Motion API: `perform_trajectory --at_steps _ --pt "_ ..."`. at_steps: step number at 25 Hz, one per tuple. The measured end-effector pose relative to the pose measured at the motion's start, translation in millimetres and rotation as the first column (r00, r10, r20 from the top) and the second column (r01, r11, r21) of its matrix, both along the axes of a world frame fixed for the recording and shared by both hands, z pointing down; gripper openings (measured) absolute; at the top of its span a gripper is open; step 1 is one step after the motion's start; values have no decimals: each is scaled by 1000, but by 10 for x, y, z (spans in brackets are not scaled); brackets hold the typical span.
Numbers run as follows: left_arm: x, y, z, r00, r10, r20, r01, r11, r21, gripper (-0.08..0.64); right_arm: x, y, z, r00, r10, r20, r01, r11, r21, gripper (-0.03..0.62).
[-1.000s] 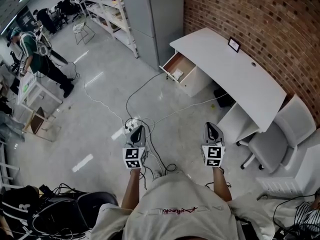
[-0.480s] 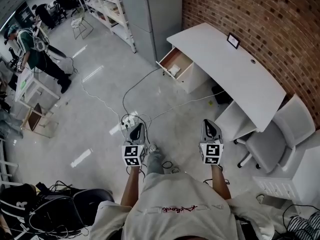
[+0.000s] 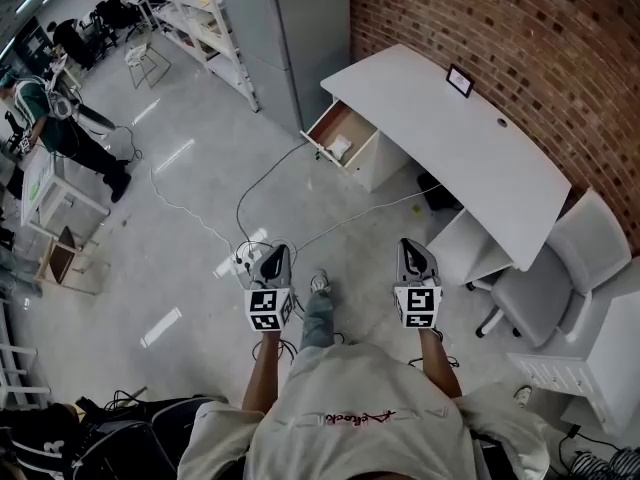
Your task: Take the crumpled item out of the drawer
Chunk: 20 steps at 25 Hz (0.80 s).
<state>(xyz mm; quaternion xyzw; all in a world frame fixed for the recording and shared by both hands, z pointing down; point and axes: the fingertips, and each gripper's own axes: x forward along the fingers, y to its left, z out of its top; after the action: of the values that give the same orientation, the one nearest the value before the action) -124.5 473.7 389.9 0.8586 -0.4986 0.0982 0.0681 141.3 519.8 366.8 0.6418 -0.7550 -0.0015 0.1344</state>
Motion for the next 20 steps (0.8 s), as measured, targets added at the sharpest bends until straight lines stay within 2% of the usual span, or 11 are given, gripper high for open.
perform_trajectory --at_steps 8,20 --pt "77 -903 92 999 52 -2 -52 998 -22 9 -51 -852 18 1000 23 -16 -23 1000 -18 12" --pt "-49 -2439 -41 994 107 -32 -108 994 -28 9 -243 -2304 -138 997 66 -34 -67 997 -23 12"
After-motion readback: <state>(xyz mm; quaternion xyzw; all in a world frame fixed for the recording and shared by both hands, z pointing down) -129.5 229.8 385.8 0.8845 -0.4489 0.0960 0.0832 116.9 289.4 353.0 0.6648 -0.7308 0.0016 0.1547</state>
